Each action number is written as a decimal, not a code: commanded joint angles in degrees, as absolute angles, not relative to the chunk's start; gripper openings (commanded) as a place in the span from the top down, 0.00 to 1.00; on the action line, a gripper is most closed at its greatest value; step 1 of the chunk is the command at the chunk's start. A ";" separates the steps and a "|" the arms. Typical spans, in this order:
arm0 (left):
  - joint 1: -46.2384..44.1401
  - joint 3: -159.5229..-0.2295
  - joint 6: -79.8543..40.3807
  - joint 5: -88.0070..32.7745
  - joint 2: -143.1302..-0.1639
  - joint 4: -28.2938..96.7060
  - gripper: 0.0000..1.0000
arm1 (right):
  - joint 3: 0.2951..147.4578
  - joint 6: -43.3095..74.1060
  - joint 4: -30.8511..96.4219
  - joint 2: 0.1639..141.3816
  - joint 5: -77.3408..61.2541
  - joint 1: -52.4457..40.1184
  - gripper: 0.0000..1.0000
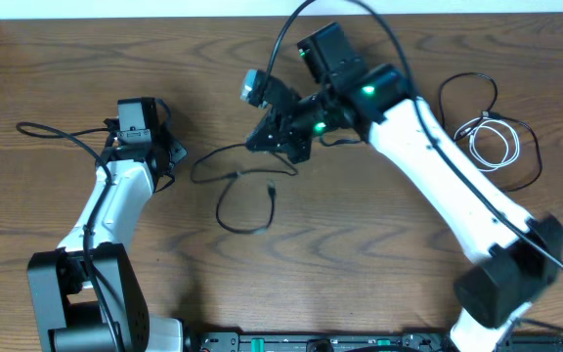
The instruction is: Untangle cables
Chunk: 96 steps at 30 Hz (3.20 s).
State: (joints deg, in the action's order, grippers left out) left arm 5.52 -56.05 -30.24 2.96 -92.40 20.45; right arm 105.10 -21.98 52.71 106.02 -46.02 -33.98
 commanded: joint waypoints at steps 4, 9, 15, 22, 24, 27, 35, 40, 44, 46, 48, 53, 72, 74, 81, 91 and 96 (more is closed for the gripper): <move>5.82 -55.72 -30.76 3.49 -92.60 20.53 0.71 | 105.75 -22.79 50.61 97.32 -32.08 -34.06 0.99; 5.82 -55.72 -30.76 3.46 -92.60 20.53 0.71 | 105.75 -22.79 45.36 93.58 -15.25 -34.06 0.99; 5.80 -55.72 -30.76 3.46 -92.60 20.53 0.71 | 105.75 -22.74 34.52 93.36 6.26 -34.04 0.99; 5.69 -55.72 -30.76 3.46 -92.60 20.53 0.71 | 105.75 -22.76 15.14 93.36 30.59 -33.41 0.99; 5.69 -55.72 -30.76 3.46 -92.60 20.53 0.71 | 105.75 -22.76 11.97 93.36 34.04 -32.53 0.99; 5.69 -55.72 -30.76 3.46 -92.60 20.53 0.71 | 105.73 -22.24 12.60 93.43 35.00 -30.70 0.99; 5.69 -55.72 -30.76 3.46 -92.60 20.56 0.71 | 105.73 -15.09 21.96 95.74 34.98 -24.36 0.99; 5.69 -55.72 -30.76 3.46 -92.60 20.53 0.71 | 105.73 -13.45 31.38 99.48 28.36 -19.27 0.99; 5.67 -55.72 -30.76 3.46 -92.60 20.53 0.71 | 105.73 -11.57 37.71 101.95 15.07 -17.43 0.99; 5.65 -55.72 -30.76 3.46 -92.60 20.56 0.71 | 105.73 -9.98 39.77 103.18 10.41 -16.78 0.99; 5.65 -55.72 -30.76 3.46 -92.60 20.56 0.71 | 105.73 -8.54 41.47 104.42 6.20 -16.47 0.99; 5.65 -55.72 -30.76 3.46 -92.60 20.56 0.71 | 105.67 -8.34 43.48 106.69 -1.91 -16.60 0.99; 5.65 -55.72 -30.79 3.44 -92.60 20.56 0.71 | 105.62 -8.19 42.24 107.70 -37.98 -17.15 0.99; 5.65 -55.72 -30.79 3.44 -92.60 20.56 0.71 | 105.62 -8.16 42.74 107.77 -34.83 -17.26 0.99; 5.65 -55.72 -30.79 3.44 -92.60 20.56 0.71 | 105.58 -8.14 46.50 109.23 -31.62 -17.39 0.28; 5.65 -55.72 -30.76 0.60 -92.60 20.53 0.63 | 105.36 -3.64 46.98 118.78 -31.57 -21.04 0.04; 5.67 -55.72 -30.76 0.62 -92.60 20.53 0.60 | 105.36 -3.44 45.78 125.05 -30.35 -23.88 0.02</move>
State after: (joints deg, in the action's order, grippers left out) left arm 5.52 -56.05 -30.26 1.21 -92.40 20.45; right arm 105.30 -4.64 46.24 122.28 -31.05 -22.11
